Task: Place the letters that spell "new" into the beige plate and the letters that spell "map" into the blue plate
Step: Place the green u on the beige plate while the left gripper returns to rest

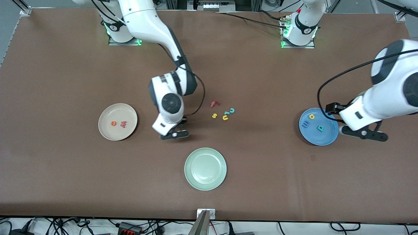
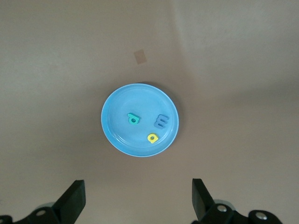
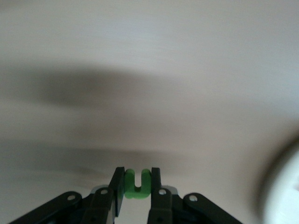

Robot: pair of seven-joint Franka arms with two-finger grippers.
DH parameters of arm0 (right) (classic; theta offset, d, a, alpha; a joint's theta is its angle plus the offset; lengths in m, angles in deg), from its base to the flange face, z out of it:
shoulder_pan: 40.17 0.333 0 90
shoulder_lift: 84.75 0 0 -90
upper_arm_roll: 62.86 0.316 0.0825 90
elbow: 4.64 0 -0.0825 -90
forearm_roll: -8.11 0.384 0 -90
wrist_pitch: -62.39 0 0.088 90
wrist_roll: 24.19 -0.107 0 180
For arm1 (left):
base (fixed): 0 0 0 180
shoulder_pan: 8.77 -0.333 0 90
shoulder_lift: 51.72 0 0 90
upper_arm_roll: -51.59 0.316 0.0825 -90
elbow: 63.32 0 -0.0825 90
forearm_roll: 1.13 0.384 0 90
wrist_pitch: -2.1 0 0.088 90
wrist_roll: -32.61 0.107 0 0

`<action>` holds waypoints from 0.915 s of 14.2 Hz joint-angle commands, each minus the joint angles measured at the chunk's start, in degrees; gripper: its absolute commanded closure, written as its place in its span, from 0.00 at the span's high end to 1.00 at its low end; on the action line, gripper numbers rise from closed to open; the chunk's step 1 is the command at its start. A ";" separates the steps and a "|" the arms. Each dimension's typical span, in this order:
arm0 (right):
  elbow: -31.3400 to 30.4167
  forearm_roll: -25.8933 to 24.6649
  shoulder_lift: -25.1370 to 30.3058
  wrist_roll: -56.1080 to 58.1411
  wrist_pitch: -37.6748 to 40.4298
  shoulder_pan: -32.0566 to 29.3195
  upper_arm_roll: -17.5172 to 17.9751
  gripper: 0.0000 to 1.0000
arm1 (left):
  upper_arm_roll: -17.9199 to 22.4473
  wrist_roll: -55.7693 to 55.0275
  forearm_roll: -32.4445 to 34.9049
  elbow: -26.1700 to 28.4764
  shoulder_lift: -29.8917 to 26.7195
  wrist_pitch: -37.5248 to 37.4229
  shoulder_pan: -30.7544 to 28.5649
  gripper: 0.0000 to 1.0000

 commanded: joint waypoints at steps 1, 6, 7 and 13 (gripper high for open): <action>-5.15 0.71 3.82 4.09 4.86 -0.32 -4.30 0.18 | 5.07 0.18 -5.01 -2.42 -4.06 -2.19 3.00 1.00; -16.06 0.98 8.93 17.27 4.25 -5.40 -7.40 0.18 | 31.62 0.27 -18.92 3.70 -15.92 1.39 19.78 1.00; -17.46 1.07 9.28 18.25 3.82 -5.94 -7.40 0.18 | 35.23 0.35 -20.84 7.38 -18.64 4.63 22.51 1.00; -21.17 3.09 9.29 18.17 0.30 -5.85 -7.31 0.94 | 45.98 0.62 -22.45 22.17 -27.45 17.93 32.55 1.00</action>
